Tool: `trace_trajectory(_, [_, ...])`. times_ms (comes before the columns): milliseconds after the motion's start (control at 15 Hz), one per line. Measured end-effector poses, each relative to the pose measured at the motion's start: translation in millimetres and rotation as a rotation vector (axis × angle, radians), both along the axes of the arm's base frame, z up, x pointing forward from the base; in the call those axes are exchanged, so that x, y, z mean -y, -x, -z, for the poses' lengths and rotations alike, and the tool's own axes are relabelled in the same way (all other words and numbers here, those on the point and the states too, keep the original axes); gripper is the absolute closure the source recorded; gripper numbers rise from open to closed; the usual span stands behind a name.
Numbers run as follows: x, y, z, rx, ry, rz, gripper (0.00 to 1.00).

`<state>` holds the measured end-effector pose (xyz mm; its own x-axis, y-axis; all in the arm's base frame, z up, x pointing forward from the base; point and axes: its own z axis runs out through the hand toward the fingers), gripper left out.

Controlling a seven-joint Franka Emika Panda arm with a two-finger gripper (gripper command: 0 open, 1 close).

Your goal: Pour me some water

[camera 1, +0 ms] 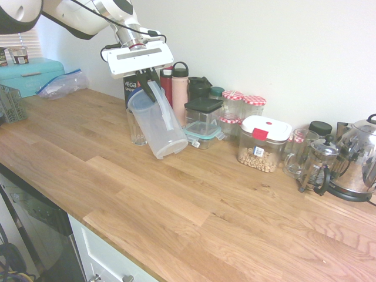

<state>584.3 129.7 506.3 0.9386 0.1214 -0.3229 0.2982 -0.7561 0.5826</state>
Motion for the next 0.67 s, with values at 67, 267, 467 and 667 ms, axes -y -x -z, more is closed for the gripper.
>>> trace_trajectory(67, [3, -3, 1, -0.002, 0.001, 0.008, 1.0])
trace_trajectory(267, [9, -3, -9, 0.013, -0.032, 0.024, 1.0])
trace_trajectory(467, [11, 27, -75, 0.095, -0.178, 0.046, 1.0])
trace_trajectory(667, [56, 77, -142, 0.189, -0.331, 0.151, 1.0])
